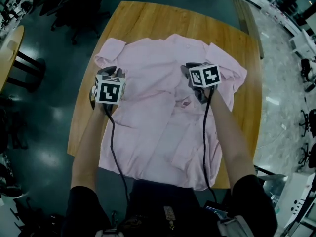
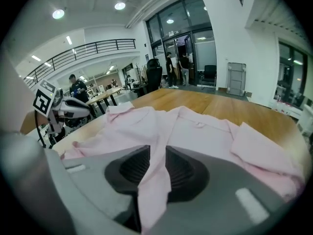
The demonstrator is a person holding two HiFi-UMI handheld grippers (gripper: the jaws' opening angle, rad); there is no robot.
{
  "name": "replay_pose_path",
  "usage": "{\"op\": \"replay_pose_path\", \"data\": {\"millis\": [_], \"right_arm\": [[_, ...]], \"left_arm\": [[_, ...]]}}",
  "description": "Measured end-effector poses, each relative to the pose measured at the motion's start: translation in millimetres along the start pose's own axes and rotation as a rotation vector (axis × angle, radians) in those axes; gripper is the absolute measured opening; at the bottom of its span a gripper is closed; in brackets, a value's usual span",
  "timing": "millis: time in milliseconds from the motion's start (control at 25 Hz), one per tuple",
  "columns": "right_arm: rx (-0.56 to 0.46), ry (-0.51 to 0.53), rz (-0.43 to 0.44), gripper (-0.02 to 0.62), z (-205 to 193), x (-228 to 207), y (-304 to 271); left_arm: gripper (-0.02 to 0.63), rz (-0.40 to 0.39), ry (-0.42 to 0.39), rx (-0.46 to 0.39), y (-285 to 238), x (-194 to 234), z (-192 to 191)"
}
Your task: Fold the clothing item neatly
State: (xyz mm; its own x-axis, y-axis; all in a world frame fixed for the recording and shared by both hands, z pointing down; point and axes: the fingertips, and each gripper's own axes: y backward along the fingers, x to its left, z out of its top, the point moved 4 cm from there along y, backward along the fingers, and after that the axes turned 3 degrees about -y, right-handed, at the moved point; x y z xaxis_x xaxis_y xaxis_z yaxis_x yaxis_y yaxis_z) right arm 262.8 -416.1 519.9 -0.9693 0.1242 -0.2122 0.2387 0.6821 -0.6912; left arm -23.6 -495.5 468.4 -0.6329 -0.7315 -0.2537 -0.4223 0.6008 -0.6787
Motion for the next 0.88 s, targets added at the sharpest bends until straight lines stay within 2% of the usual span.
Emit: {"op": "replay_pose_path", "data": {"millis": [240, 320, 400, 520, 720, 880], "right_arm": [[-0.092, -0.024, 0.094, 0.087, -9, 22, 55], [-0.129, -0.038, 0.13, 0.087, -11, 28, 73], [-0.152, -0.031, 0.158, 0.087, -15, 36, 92], [-0.176, -0.012, 0.178, 0.058, -21, 49, 123], [-0.219, -0.009, 0.144, 0.021, -32, 58, 169], [-0.241, -0.005, 0.091, 0.017, -40, 62, 199]], "left_arm": [[0.049, -0.041, 0.031, -0.032, 39, -58, 0], [0.008, -0.055, 0.04, -0.053, 50, -76, 5], [0.008, -0.085, 0.061, -0.078, 61, -96, 8], [0.008, -0.125, 0.084, -0.104, 78, -125, 15], [0.008, -0.219, 0.07, -0.152, 101, -171, 35], [0.008, -0.296, 0.059, -0.21, 120, -198, 48]]}}
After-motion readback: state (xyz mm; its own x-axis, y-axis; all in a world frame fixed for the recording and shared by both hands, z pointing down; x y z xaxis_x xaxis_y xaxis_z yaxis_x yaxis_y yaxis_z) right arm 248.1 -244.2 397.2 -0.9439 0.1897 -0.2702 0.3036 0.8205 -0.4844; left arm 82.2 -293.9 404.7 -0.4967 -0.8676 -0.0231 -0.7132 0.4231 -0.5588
